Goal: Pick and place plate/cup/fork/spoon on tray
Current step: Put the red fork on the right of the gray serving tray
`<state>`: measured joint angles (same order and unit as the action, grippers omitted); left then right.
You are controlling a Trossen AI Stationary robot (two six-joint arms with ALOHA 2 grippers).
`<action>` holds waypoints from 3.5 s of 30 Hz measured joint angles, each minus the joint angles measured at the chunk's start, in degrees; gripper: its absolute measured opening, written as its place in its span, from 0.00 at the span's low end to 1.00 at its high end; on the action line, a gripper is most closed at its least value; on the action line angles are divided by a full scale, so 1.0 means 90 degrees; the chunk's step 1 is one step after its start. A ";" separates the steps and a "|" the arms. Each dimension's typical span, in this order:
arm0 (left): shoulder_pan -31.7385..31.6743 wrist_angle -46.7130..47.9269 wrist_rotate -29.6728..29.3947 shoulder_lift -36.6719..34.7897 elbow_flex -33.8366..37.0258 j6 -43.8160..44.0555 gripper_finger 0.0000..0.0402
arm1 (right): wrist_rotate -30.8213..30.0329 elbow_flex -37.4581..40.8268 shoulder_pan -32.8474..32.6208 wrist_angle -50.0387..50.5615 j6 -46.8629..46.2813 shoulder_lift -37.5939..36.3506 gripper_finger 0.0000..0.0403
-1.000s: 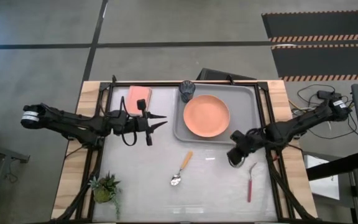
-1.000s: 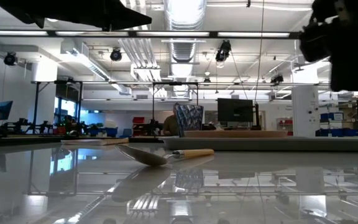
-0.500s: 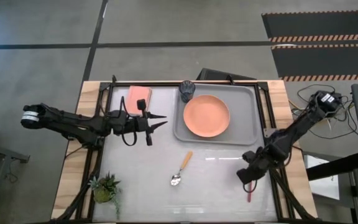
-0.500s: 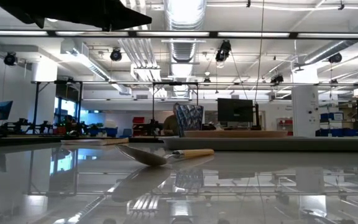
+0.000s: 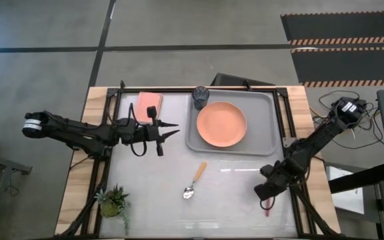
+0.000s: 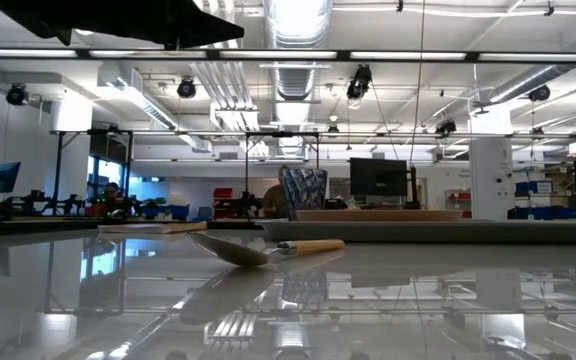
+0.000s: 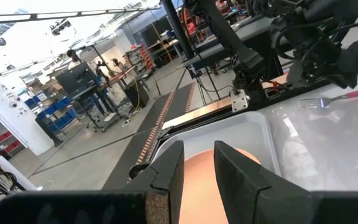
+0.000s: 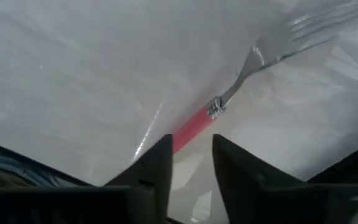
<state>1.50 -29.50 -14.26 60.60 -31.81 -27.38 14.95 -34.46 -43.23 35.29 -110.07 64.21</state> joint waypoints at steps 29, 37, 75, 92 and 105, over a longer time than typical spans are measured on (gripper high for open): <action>0.0000 0.0000 0.0002 0.0012 -0.0002 0.0007 0.18 | -0.0471 -0.0015 -0.0752 -0.0322 -0.0572 0.1145 0.49; 0.0000 0.0000 0.0000 0.0012 -0.0002 0.0012 0.18 | -0.0449 0.0002 -0.0752 -0.0242 -0.0597 0.1105 0.34; 0.0000 -0.0025 0.0002 0.0029 -0.0022 0.0000 0.18 | -0.2966 -0.2115 0.2741 0.4630 0.2807 0.0311 0.07; 0.0000 -0.0017 0.0002 0.0027 -0.0022 -0.0192 0.18 | -0.2747 -0.1744 0.7232 0.3555 0.7075 -0.0290 0.07; 0.0000 -0.0010 0.0002 0.0027 -0.0022 -0.0187 0.18 | -0.2917 -0.1030 0.7894 0.2704 0.7110 0.0261 0.08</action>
<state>1.50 -29.58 -14.24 60.84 -32.01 -29.06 -11.30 -43.73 27.81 59.62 -46.08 66.56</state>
